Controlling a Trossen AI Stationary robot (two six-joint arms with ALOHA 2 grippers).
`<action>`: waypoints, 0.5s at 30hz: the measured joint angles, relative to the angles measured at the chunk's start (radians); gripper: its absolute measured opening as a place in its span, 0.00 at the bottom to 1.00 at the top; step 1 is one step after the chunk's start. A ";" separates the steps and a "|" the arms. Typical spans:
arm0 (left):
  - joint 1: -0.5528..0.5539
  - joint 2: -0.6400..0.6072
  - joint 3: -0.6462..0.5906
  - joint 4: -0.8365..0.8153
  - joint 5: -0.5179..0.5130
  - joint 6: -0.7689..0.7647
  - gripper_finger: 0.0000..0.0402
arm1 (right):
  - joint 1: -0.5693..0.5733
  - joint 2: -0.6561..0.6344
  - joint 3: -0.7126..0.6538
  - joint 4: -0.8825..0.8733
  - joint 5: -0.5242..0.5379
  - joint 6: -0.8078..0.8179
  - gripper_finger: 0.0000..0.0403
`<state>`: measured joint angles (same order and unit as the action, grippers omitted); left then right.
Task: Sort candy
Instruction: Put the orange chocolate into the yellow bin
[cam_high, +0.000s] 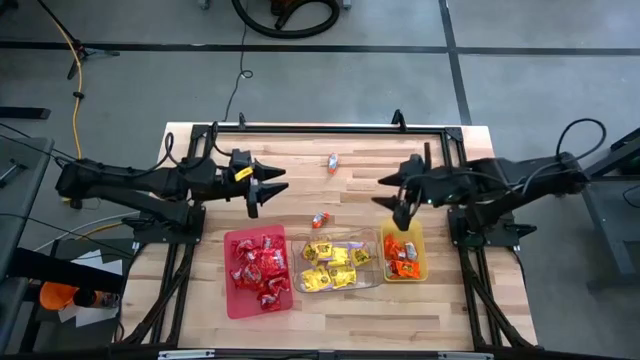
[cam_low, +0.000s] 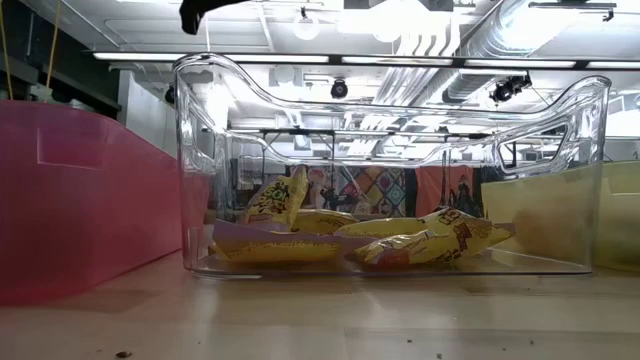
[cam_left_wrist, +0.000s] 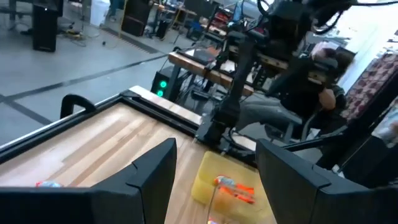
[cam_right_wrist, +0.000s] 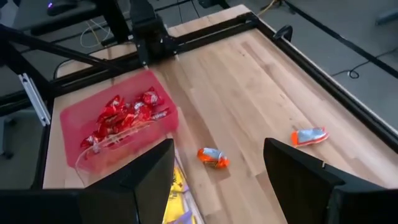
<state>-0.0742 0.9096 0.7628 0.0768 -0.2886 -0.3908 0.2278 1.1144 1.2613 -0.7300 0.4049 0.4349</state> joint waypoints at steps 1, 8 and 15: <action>-0.011 0.000 0.000 -0.003 -0.011 0.000 0.51 | -0.009 -0.007 0.000 0.000 -0.006 -0.009 0.60; -0.078 0.050 0.000 0.015 -0.150 0.000 0.51 | -0.042 -0.018 0.000 0.028 -0.045 -0.051 0.60; -0.024 0.250 0.164 -0.105 -0.112 -0.081 0.50 | -0.045 -0.018 0.000 0.048 -0.072 -0.051 0.60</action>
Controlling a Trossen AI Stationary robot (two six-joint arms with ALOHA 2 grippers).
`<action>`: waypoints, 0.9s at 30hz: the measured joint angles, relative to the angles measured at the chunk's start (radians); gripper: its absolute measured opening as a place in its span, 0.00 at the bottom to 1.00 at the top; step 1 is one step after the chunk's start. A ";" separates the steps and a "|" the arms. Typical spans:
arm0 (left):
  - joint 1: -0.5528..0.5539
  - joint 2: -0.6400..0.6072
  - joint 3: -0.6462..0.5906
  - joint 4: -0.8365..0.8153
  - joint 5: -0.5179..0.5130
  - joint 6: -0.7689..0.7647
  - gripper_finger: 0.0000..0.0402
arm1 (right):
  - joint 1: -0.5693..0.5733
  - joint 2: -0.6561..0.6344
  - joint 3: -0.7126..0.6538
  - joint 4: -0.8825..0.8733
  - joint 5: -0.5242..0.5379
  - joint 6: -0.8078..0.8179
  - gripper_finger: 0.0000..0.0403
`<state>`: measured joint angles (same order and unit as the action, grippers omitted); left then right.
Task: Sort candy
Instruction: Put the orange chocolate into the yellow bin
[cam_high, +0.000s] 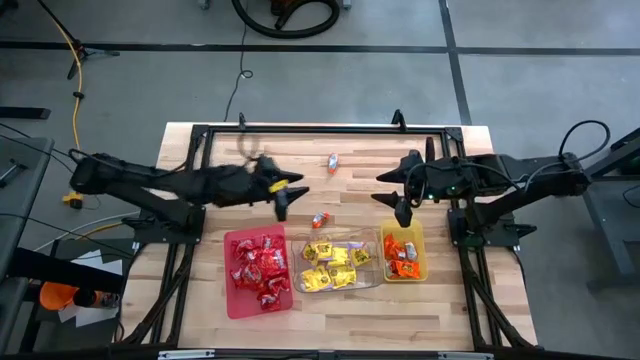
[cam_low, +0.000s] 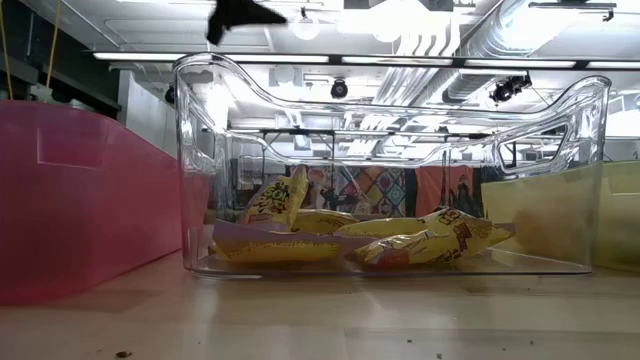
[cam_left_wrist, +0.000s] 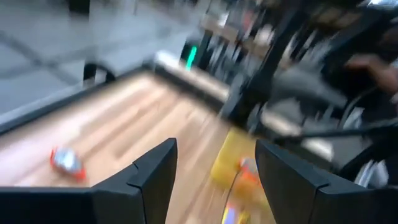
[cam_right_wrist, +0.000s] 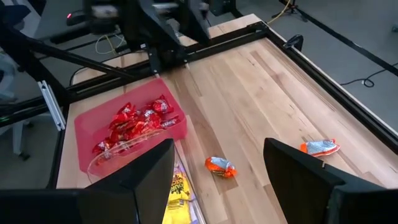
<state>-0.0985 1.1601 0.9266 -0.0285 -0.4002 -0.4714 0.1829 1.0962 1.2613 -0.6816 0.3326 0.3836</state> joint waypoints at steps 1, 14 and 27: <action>0.022 0.039 0.044 -0.063 0.038 -0.016 0.50 | 0.000 0.000 0.000 -0.001 -0.004 0.000 0.60; 0.178 0.539 0.301 -0.389 0.430 -0.245 0.50 | 0.000 0.002 0.000 -0.010 -0.008 0.027 0.60; 0.168 0.803 0.300 -0.327 0.413 -0.266 0.50 | 0.000 0.002 0.000 -0.013 -0.008 0.027 0.60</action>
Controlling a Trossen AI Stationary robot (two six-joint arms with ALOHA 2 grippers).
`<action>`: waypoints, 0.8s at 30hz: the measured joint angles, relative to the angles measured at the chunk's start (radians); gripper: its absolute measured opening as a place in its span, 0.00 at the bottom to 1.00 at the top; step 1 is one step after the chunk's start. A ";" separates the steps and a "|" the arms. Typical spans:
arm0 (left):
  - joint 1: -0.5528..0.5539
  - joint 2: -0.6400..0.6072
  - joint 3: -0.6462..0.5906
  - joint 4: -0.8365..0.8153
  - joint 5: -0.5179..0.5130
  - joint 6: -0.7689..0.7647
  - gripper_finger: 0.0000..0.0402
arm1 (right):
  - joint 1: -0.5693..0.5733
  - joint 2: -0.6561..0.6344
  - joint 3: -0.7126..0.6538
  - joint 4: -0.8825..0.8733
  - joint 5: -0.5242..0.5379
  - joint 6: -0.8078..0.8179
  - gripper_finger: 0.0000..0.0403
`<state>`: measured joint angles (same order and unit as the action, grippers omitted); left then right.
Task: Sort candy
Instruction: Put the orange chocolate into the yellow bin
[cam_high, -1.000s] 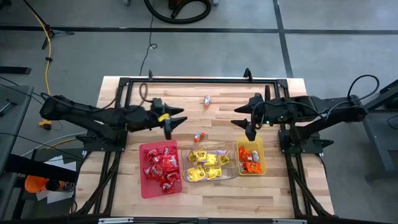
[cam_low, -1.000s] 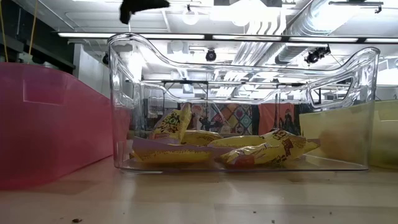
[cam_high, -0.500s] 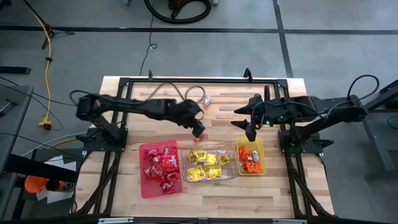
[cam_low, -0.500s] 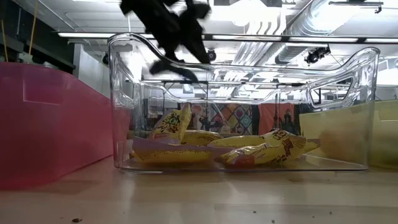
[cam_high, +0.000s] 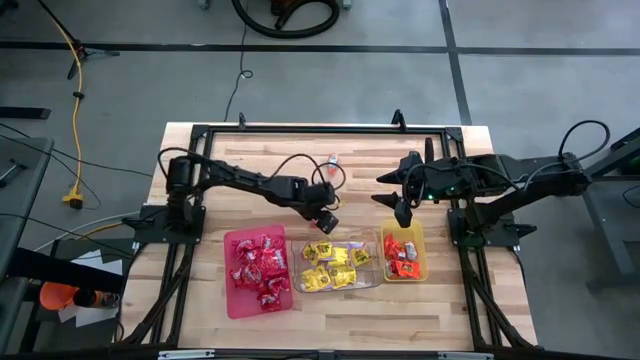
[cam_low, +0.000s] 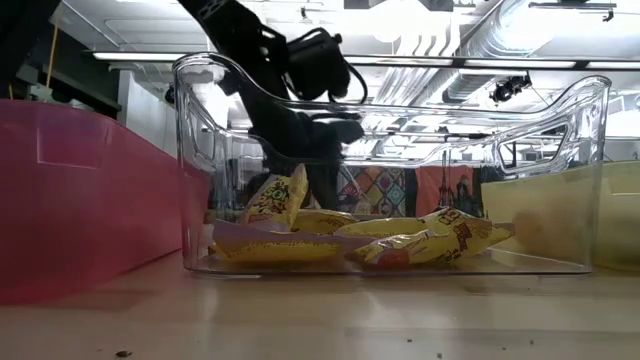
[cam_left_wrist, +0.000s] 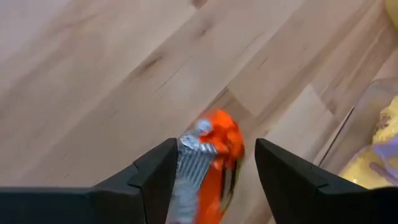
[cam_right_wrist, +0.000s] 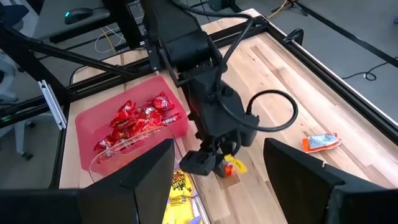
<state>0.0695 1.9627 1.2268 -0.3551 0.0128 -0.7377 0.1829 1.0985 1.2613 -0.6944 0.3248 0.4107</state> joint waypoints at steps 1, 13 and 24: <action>-0.003 0.009 0.000 0.020 -0.001 0.010 0.50 | 0.000 0.000 0.000 -0.002 0.000 0.000 0.60; -0.052 -0.011 -0.001 0.044 -0.084 0.095 0.19 | 0.000 0.000 0.000 -0.031 0.004 0.016 0.60; -0.060 -0.394 -0.001 0.142 -0.209 0.326 0.02 | 0.000 0.000 0.000 -0.034 0.007 0.007 0.60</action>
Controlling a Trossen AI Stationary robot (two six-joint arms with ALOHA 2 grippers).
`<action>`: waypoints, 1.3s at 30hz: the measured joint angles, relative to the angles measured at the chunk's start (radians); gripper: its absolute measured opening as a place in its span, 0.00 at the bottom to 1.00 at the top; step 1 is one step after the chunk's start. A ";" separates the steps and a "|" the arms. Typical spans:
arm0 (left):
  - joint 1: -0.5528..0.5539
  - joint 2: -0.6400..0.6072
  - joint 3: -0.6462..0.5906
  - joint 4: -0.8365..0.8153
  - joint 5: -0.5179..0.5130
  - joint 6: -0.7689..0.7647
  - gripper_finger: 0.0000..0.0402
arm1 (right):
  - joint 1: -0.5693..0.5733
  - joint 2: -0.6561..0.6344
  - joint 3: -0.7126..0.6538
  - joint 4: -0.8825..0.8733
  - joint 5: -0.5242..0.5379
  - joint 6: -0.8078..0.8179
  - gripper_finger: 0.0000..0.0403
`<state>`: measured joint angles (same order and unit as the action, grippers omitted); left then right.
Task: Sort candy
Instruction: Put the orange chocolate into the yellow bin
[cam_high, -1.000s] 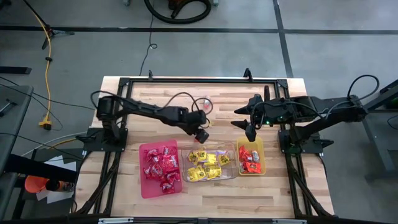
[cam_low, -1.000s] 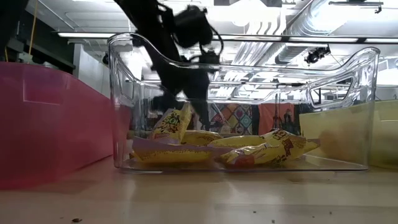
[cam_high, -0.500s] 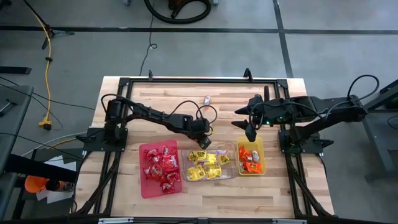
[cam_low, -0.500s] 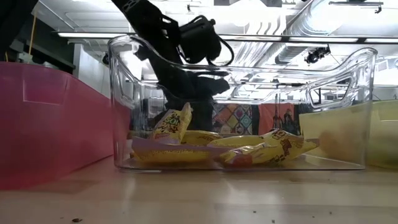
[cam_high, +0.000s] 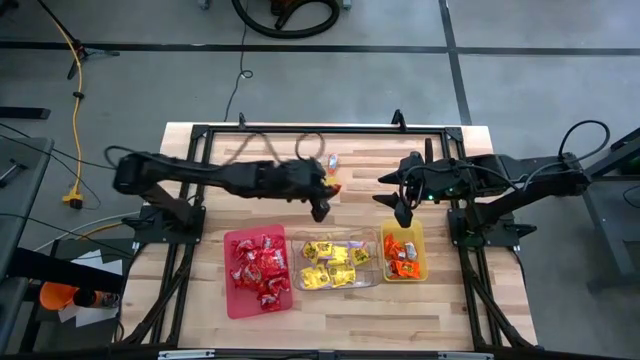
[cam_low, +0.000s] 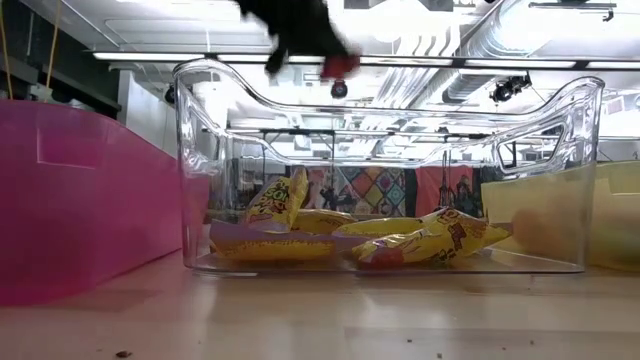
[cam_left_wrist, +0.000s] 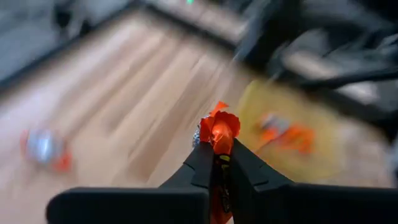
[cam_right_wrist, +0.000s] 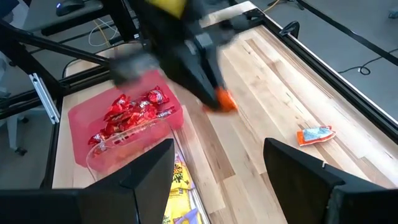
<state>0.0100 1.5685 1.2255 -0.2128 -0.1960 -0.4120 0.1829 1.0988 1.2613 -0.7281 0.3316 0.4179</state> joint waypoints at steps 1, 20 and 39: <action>-0.012 -0.033 -0.001 0.030 0.004 0.035 0.01 | 0.000 0.000 0.000 -0.001 0.000 0.000 0.60; -0.178 0.149 -0.055 0.705 0.055 0.095 0.01 | 0.001 -0.122 0.000 -0.019 -0.002 0.058 0.60; -0.163 0.720 0.498 0.664 0.161 0.154 0.12 | 0.001 -0.093 0.001 -0.015 0.009 0.080 0.60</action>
<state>-0.1532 2.2883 1.7236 0.4515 -0.0349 -0.2577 0.1841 1.0062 1.2621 -0.7433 0.3408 0.4976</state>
